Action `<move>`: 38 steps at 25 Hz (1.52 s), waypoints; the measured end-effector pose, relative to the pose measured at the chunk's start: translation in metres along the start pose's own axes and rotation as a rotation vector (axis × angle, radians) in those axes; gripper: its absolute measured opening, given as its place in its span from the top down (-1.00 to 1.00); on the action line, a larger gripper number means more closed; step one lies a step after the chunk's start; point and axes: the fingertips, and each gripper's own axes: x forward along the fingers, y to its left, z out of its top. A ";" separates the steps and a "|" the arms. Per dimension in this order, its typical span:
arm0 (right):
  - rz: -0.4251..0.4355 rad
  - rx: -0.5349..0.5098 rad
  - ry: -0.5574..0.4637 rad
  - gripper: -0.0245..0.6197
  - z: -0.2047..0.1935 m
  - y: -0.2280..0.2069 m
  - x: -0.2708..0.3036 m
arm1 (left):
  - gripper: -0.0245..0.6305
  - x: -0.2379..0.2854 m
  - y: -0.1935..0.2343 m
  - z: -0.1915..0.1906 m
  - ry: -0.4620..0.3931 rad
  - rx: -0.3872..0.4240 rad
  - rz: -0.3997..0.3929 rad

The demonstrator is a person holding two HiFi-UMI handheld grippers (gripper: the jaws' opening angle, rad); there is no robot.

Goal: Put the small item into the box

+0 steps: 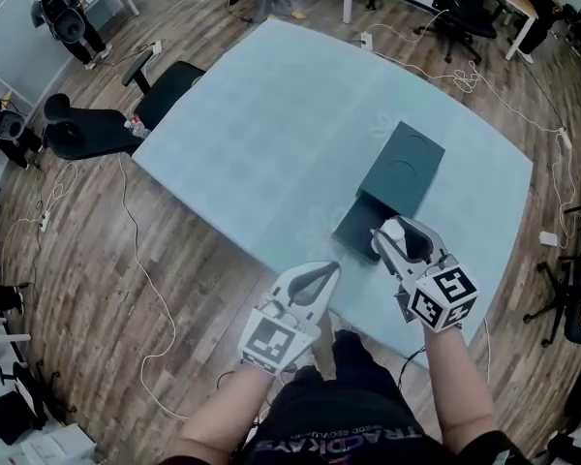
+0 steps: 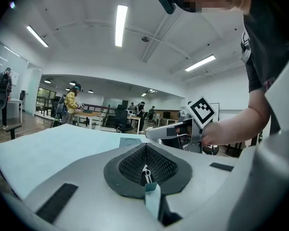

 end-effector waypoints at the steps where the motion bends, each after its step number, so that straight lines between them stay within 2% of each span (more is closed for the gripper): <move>1: 0.002 -0.007 0.013 0.32 -0.005 -0.003 0.005 | 0.82 0.003 0.002 -0.003 0.004 -0.004 0.000; 18: 0.045 -0.096 0.302 0.32 -0.099 -0.035 0.061 | 0.82 0.046 0.013 -0.049 0.070 -0.006 -0.045; 31: 0.112 -0.262 0.585 0.32 -0.144 -0.035 0.085 | 0.82 0.054 0.022 -0.057 0.086 -0.042 -0.036; 38: 0.166 -0.281 0.678 0.32 -0.160 -0.029 0.091 | 0.82 0.052 0.025 -0.059 0.082 -0.056 -0.016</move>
